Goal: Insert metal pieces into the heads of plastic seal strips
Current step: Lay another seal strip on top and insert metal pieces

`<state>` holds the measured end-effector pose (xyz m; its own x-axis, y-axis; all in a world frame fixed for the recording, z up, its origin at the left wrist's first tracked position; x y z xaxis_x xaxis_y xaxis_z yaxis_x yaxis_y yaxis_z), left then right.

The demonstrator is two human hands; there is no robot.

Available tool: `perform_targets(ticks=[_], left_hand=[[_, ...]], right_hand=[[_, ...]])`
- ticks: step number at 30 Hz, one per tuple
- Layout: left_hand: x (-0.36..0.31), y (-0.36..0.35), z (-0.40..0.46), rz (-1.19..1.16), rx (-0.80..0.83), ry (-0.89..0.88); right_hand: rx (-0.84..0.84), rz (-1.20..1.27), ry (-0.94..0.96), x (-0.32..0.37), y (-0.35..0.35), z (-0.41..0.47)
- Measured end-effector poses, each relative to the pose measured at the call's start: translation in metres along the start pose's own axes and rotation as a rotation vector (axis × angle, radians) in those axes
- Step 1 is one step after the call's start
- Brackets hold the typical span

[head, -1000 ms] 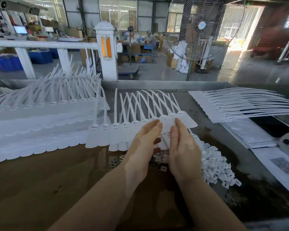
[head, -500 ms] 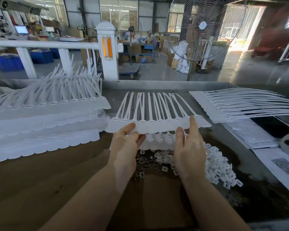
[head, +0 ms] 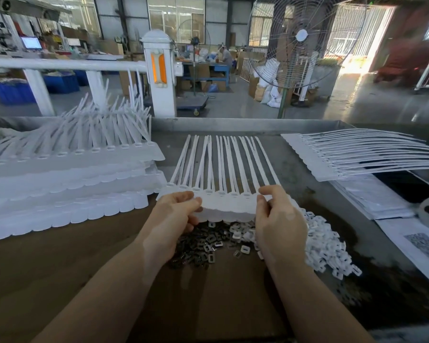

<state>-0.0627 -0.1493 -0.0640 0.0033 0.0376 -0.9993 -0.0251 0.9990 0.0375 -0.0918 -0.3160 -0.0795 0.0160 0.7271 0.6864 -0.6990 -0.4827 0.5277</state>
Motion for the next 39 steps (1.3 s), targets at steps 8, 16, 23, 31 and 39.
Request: perform_targets(ticks=[8,16,23,31,39], left_hand=[[0.000,0.011,-0.004,-0.062,0.075,0.035],[-0.006,0.036,-0.005,0.231,0.230,0.042],[-0.007,0.033,0.015,0.592,-0.075,-0.331],[0.003,0.027,0.006,0.606,-0.092,-0.531],[0.008,0.022,-0.006,0.758,0.326,-0.766]], right_hand=[[-0.061,0.023,0.113,0.006,0.003,-0.003],[0.114,-0.159,0.362,0.003,-0.010,-0.007],[0.178,-0.219,0.382,0.008,-0.009,-0.009],[0.307,-0.212,0.312,0.009,-0.009,-0.009],[0.345,-0.221,0.294,0.005,-0.011,-0.007]])
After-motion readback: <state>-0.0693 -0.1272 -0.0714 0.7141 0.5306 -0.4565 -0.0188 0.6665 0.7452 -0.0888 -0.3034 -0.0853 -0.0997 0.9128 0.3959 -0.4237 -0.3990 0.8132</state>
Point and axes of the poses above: each hand's wrist, its own z-axis towards the middle knuckle, its own y-axis out of the back of the hand, x = y × z, the point moved 1 cm from there along z, towards the middle knuckle, and after that the axes turned 10 degrees about -y, right-handed, at the moved point
